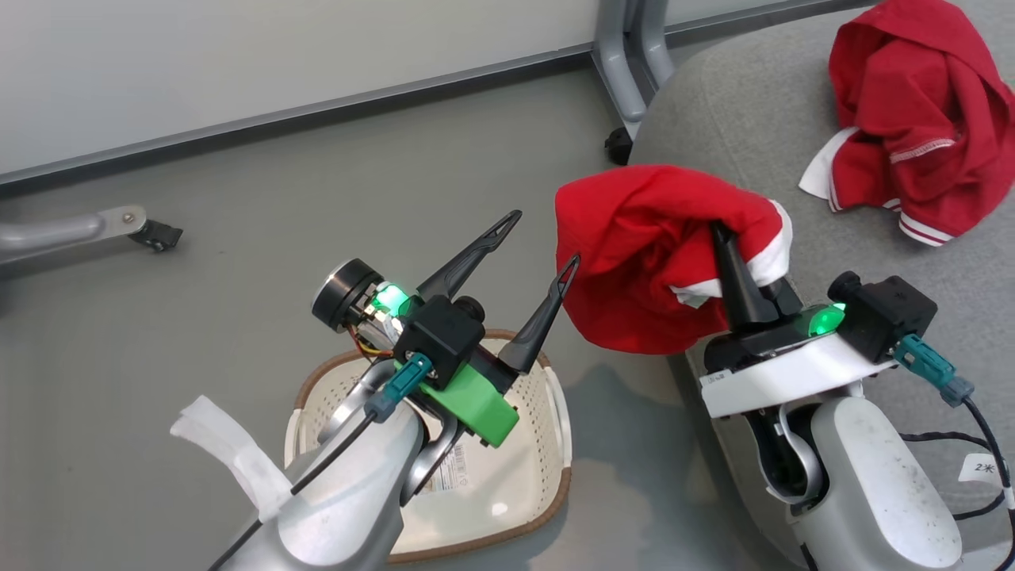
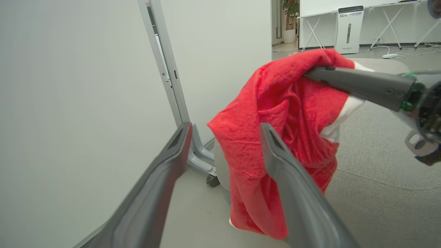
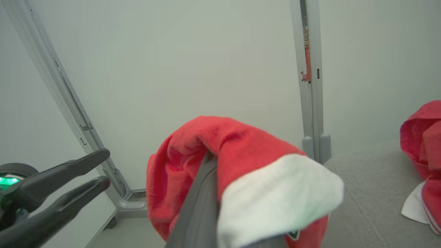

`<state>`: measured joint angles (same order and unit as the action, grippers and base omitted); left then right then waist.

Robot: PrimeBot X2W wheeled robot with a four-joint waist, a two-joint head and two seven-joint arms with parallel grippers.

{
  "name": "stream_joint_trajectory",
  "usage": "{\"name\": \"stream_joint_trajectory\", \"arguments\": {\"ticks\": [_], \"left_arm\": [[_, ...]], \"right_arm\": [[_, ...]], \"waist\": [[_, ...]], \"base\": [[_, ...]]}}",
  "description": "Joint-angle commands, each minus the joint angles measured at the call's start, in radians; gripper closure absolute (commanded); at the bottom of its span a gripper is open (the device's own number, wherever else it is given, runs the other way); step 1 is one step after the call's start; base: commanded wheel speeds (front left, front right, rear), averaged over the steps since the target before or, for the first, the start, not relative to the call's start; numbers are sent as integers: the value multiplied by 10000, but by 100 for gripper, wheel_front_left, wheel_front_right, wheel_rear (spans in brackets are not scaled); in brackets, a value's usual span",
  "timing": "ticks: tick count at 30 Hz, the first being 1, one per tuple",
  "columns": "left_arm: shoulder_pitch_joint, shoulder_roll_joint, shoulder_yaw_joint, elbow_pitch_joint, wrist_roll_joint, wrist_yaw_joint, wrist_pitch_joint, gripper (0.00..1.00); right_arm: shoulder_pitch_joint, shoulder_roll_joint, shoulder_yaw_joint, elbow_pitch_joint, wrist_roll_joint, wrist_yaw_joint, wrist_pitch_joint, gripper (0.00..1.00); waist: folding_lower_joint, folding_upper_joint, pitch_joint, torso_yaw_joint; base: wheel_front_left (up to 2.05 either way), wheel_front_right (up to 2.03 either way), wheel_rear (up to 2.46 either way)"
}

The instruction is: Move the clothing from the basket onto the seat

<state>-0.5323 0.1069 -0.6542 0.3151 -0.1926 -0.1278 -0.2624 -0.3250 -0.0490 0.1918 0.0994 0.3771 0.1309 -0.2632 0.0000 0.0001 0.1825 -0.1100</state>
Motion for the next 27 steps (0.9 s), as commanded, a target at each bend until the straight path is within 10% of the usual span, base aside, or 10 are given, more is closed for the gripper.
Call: {"name": "stream_joint_trajectory", "arguments": {"ticks": [1,27], "left_arm": [[114,68,-17,-26,-6,-46,-35,0],[-261,235,-1129,72,-174,-40,-35,0]], "right_arm": [[91,-28,-96,-59,-57,-4,-22,100],[713,-26,-1767,-306,-440,-4,-22,100]], "waist": [[0,-1,48,-424],[0,-1,577,-2275]], "base": [[0,0,0],[0,0,0]]}}
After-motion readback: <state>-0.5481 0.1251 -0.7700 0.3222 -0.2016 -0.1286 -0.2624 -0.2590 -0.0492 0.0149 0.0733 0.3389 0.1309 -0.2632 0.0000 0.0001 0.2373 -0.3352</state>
